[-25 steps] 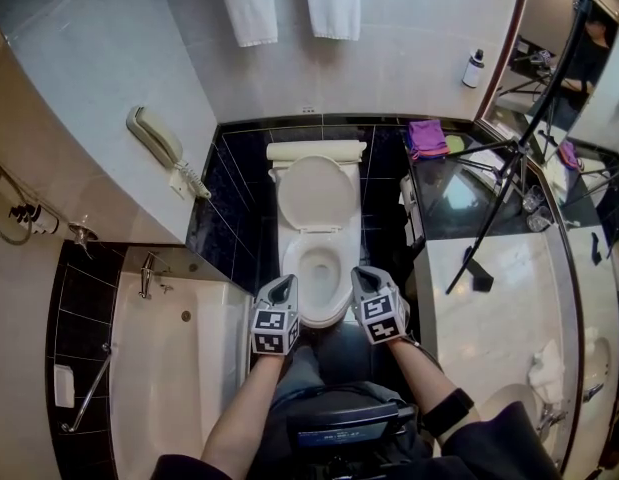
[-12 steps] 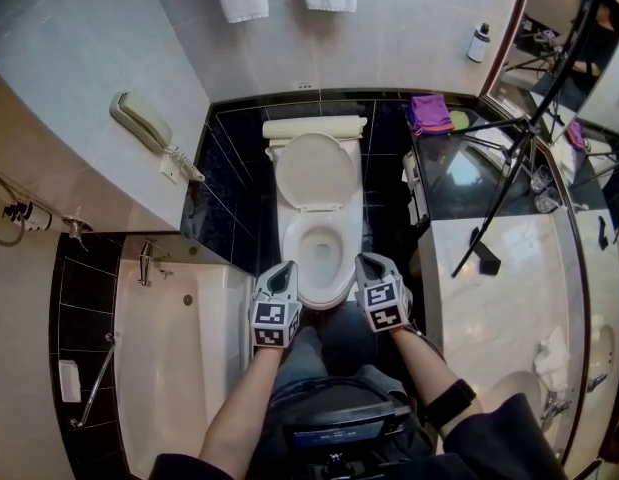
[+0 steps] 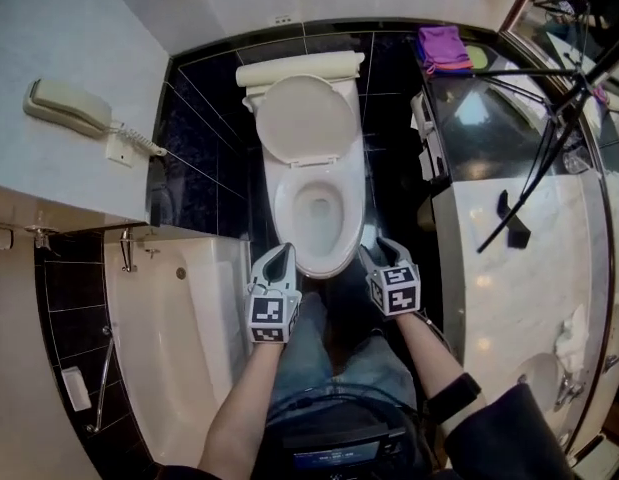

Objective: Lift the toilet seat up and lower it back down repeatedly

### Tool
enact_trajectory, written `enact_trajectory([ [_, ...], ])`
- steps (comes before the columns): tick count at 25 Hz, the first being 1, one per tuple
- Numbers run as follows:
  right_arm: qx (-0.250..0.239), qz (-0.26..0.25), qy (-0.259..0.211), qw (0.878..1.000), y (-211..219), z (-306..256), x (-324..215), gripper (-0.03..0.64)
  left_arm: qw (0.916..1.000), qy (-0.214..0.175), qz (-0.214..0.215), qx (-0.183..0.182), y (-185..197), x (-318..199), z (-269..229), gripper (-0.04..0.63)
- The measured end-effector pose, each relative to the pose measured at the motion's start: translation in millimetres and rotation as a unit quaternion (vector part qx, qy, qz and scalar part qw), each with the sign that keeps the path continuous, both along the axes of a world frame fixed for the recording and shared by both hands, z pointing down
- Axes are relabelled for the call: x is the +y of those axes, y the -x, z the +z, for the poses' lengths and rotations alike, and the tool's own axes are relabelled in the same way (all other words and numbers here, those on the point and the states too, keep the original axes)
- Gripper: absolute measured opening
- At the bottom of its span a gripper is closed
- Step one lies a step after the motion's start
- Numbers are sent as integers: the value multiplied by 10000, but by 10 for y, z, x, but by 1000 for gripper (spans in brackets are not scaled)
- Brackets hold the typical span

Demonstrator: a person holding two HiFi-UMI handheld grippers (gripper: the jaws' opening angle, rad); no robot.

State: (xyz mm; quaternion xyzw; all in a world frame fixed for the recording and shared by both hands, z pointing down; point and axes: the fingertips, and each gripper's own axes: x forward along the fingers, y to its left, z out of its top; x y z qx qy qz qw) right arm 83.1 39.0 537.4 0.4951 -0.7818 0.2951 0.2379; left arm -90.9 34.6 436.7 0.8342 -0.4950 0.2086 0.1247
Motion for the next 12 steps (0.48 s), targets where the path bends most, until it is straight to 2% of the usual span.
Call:
enact_trajectory([
  [3, -16, 41, 378, 9993, 16, 587, 24, 211, 9999, 21, 102, -12, -19, -142, 375, -9],
  [7, 63, 74, 909, 9958, 4, 1495, 129, 212, 9999, 23, 159, 6, -55, -251, 936, -9],
  [10, -236, 233, 1227, 9919, 41, 2071, 199, 212, 10000, 47, 78, 30, -42, -290, 1373, -9],
  [12, -621, 443, 1475, 9861, 69, 2401, 254, 212, 9999, 100, 7, 42, -13, -279, 1676, -9],
])
